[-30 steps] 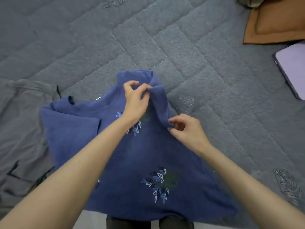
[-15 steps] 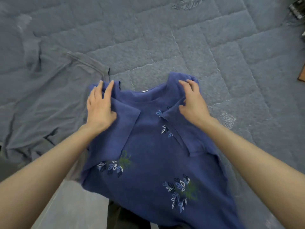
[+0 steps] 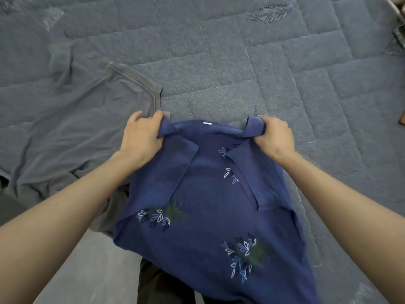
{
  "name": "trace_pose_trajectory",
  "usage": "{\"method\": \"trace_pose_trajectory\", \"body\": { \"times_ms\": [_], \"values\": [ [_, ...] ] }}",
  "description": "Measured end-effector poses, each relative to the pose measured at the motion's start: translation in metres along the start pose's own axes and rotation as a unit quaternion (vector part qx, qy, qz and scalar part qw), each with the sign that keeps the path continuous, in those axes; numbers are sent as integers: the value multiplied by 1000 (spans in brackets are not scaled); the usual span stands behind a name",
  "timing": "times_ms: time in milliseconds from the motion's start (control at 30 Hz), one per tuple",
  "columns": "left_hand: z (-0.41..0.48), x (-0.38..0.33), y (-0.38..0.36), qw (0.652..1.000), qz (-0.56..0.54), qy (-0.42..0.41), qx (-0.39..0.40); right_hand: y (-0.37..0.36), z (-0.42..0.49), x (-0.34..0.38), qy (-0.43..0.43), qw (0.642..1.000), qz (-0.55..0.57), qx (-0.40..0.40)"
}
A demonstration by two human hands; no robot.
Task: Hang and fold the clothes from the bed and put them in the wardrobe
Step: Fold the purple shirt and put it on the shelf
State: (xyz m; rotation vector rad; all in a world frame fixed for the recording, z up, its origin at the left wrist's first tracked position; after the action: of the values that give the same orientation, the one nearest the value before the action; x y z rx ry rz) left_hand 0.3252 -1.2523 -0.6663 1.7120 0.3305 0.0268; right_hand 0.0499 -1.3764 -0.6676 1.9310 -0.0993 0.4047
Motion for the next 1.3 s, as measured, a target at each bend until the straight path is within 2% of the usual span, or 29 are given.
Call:
{"method": "trace_pose_trajectory", "body": {
  "times_ms": [100,200,333,433,500,567,633,667,700,767,833,900,967,1033,1133,1233,1300],
  "values": [
    [-31,-10,16,999,-18,-36,-34,11,-30,-11,9,998,34,-48],
    [-74,-22,21,996,-18,-68,-49,13,-71,-28,35,997,16,-67],
    [-137,-33,3,997,-27,-71,-4,-1,-131,-59,27,999,22,-37],
    [-177,-40,-21,991,-38,-92,85,-18,-172,-81,3,999,-11,35],
    [-198,-42,-34,979,14,-94,179,-30,-194,-93,-5,988,-87,124],
    [-215,-39,-44,964,60,-80,248,-35,-209,-99,-21,950,-187,251],
    [-224,-39,-44,967,29,-33,250,-35,-216,-98,-16,896,-286,339],
    [-225,-41,-42,975,-7,-4,220,-33,-217,-93,-5,884,-319,343],
    [-223,-43,-40,983,-40,16,178,-31,-217,-87,7,889,-328,319],
    [-213,-47,-34,995,-72,8,74,-27,-212,-72,37,933,-286,218],
    [-196,-53,-30,997,-76,4,13,-23,-202,-56,81,970,-202,111],
    [-177,-58,-32,997,-73,6,25,-23,-184,-44,107,985,-110,73],
    [-161,-59,-40,997,-48,15,62,-28,-163,-37,101,991,-44,80],
    [-149,-57,-48,995,2,31,97,-33,-143,-37,60,992,-9,108],
    [-137,-51,-54,988,77,65,120,-39,-119,-46,-15,987,-43,152],
    [-133,-45,-50,977,143,74,137,-35,-111,-47,-29,978,-97,185],
    [-132,-40,-45,971,167,55,161,-29,-112,-46,-45,978,-83,187]
  ]
}}
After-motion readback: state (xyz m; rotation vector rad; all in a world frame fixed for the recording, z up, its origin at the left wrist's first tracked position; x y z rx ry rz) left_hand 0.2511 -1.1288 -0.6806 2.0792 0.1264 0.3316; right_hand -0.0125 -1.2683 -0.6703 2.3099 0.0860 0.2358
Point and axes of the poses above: each hand's wrist, its own z-axis towards the middle knuckle, its own y-axis out of the back of the hand, x = y × z, the point moved 1 cm from there along z, towards the middle knuckle, and after that the axes turned 1 degree about -z, right-handed, at the moved point
